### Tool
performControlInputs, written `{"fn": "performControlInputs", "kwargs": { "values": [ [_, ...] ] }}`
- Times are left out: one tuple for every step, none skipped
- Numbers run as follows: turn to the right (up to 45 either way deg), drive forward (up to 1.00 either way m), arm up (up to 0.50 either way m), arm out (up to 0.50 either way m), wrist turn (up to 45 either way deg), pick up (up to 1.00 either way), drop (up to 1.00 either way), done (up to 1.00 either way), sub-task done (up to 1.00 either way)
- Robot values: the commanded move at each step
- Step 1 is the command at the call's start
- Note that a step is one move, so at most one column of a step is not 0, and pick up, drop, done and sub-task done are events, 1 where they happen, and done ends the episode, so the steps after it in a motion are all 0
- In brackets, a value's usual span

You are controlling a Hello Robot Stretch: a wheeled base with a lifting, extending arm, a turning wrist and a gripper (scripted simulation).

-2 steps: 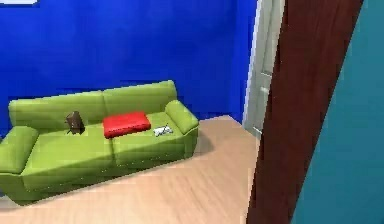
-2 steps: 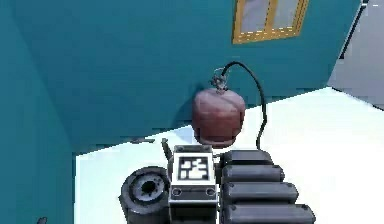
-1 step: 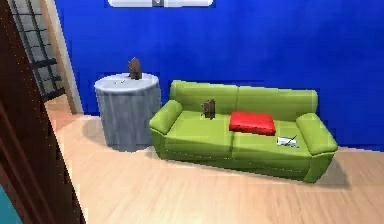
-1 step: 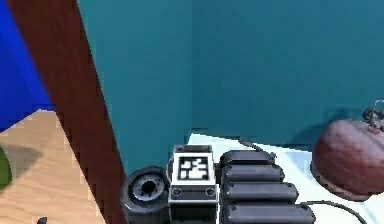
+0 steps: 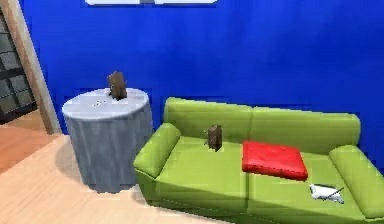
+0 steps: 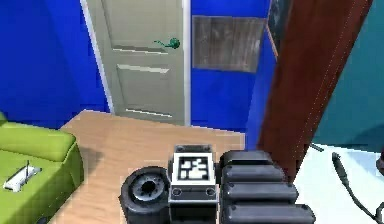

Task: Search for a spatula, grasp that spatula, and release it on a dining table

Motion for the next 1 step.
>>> {"fn": "performControlInputs", "kwargs": {
  "values": [
    [-42.0, 0.00, 0.00, 0.00, 0.0, 0.00, 0.00, 0.00, 0.00]
  ]
}}
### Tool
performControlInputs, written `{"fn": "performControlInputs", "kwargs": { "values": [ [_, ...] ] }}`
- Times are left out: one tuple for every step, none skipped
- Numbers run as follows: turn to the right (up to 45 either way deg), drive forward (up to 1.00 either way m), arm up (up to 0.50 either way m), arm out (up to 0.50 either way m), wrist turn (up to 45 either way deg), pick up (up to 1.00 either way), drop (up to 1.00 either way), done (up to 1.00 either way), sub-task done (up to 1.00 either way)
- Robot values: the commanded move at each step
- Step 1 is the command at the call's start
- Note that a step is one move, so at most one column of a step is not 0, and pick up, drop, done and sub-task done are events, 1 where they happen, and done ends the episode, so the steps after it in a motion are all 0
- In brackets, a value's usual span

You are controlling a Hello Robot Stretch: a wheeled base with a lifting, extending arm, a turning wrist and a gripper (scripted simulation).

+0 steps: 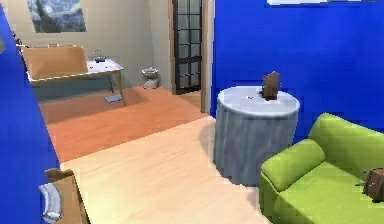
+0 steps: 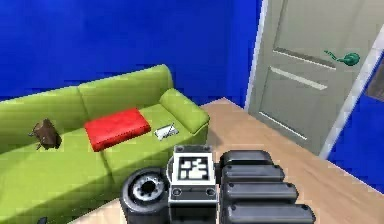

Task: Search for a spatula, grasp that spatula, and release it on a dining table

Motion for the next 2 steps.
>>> {"fn": "performControlInputs", "kwargs": {
  "values": [
    [0.0, 0.85, 0.00, 0.00, 0.0, 0.00, 0.00, 0.00, 0.00],
    [-39.0, 0.00, 0.00, 0.00, 0.0, 0.00, 0.00, 0.00, 0.00]
  ]
}}
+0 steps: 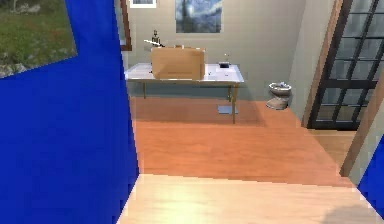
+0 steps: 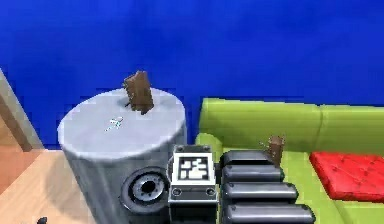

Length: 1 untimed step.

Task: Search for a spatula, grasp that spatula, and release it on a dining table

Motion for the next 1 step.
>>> {"fn": "performControlInputs", "kwargs": {
  "values": [
    [0.0, 0.05, 0.00, 0.00, 0.0, 0.00, 0.00, 0.00, 0.00]
  ]
}}
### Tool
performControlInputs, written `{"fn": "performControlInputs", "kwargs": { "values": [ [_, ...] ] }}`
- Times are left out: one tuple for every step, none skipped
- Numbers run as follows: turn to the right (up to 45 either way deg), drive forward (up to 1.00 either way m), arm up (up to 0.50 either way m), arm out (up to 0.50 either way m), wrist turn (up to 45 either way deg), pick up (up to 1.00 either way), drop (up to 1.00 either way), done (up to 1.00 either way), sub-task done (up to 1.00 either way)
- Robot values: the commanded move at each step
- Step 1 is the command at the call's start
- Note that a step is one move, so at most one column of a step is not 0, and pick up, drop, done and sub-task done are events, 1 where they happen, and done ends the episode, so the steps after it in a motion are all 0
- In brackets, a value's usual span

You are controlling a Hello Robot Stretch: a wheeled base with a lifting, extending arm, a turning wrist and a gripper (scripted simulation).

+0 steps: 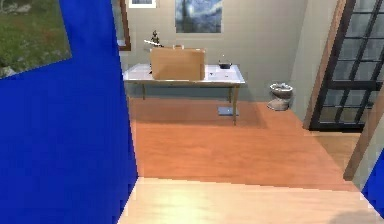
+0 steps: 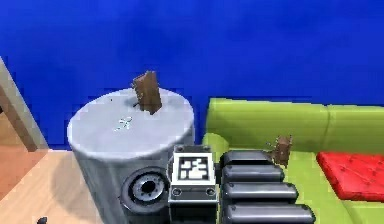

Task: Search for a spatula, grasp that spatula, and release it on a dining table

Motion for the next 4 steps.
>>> {"fn": "performControlInputs", "kwargs": {
  "values": [
    [-3.0, 0.00, 0.00, 0.00, 0.0, 0.00, 0.00, 0.00, 0.00],
    [0.0, 1.00, 0.00, 0.00, 0.0, 0.00, 0.00, 0.00, 0.00],
    [0.0, 1.00, 0.00, 0.00, 0.0, 0.00, 0.00, 0.00, 0.00],
    [-6.0, 0.00, 0.00, 0.00, 0.0, 0.00, 0.00, 0.00, 0.00]
  ]
}}
